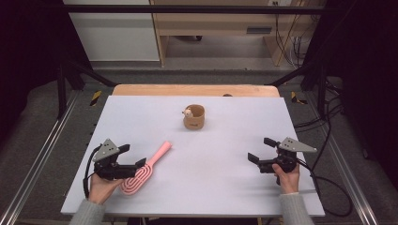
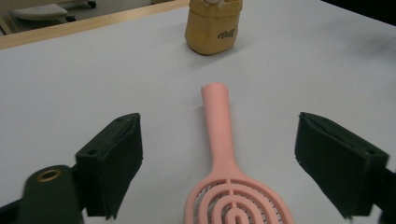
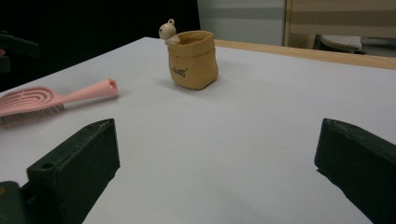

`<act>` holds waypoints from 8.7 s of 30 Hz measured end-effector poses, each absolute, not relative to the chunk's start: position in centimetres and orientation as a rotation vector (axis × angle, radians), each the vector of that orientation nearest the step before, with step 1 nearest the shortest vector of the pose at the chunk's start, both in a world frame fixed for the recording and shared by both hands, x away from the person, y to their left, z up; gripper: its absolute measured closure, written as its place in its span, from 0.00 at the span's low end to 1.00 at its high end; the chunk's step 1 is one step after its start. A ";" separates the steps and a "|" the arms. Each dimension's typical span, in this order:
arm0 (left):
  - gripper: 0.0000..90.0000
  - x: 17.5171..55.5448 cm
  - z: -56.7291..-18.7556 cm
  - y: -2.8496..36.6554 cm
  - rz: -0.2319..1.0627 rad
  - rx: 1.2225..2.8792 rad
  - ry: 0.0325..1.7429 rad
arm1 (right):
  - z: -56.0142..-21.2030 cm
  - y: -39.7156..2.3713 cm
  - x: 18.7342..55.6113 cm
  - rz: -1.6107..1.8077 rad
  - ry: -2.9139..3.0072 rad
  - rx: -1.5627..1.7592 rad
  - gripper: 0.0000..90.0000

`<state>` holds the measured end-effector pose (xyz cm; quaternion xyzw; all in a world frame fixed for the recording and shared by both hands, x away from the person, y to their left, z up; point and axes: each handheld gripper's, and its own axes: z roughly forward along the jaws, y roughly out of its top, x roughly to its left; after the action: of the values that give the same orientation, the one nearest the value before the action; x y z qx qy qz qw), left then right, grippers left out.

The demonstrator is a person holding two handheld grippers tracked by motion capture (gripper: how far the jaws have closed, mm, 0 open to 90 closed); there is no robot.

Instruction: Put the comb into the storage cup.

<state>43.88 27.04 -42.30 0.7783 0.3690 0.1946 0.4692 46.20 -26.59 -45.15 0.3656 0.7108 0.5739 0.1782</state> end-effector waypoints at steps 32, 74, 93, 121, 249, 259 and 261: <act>0.99 42.1 -42.2 24.5 0.357 2.072 0.896 | -45.2 -26.6 46.2 1.618 2.011 1.036 0.00; 0.99 40.7 -44.2 23.4 0.314 2.255 0.937 | -45.2 -26.6 46.2 1.614 2.015 1.040 0.00; 0.99 41.0 -44.0 24.4 0.339 2.257 0.991 | -45.2 -26.6 46.2 1.611 2.015 1.041 0.00; 0.99 41.6 -44.2 26.3 0.430 2.227 1.134 | -45.2 -26.5 46.2 1.611 2.016 1.041 0.00; 1.00 42.4 -45.0 20.7 0.358 2.333 0.965 | -45.3 -26.5 46.3 1.599 2.023 1.040 0.01; 1.00 42.0 -45.0 21.1 0.355 2.335 0.968 | -45.3 -26.5 46.3 1.599 2.024 1.040 0.01; 1.00 42.0 -45.0 21.2 0.354 2.338 0.972 | -45.3 -26.5 46.3 1.598 2.025 1.042 0.01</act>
<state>41.98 21.24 -45.02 0.8756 0.3640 0.1325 0.2886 46.25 -26.47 -45.32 0.3684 0.7162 0.5652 0.1787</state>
